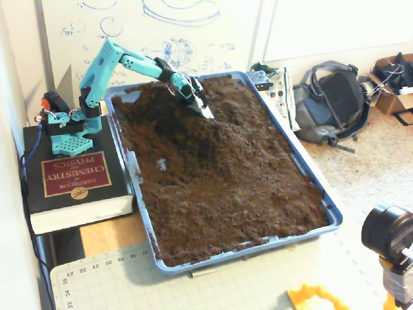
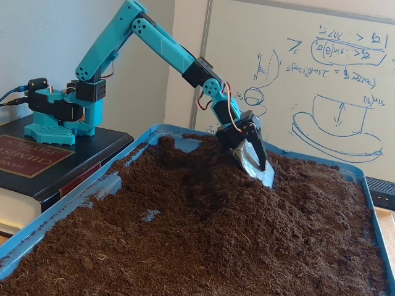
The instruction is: Build a berm.
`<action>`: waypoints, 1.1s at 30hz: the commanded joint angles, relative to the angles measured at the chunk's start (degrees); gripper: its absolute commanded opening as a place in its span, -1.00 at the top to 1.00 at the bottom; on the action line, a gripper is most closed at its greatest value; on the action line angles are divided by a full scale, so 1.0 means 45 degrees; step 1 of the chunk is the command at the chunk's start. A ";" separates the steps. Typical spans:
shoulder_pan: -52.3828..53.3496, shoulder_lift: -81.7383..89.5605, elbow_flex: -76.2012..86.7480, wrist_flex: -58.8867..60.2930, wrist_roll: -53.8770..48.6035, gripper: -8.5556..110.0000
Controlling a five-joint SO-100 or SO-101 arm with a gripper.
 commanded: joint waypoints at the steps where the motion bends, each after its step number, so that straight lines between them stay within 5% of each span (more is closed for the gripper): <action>1: -0.0273 0.1895 -0.0391 0.0996 0.0254 0.86; 9: -0.1074 0.3574 -0.3945 0.4102 0.2148 0.86; 18: -0.2520 0.0117 -0.6602 0.0937 0.4297 0.86; 33: -0.3203 -0.2969 -0.6406 0.0371 0.2637 0.86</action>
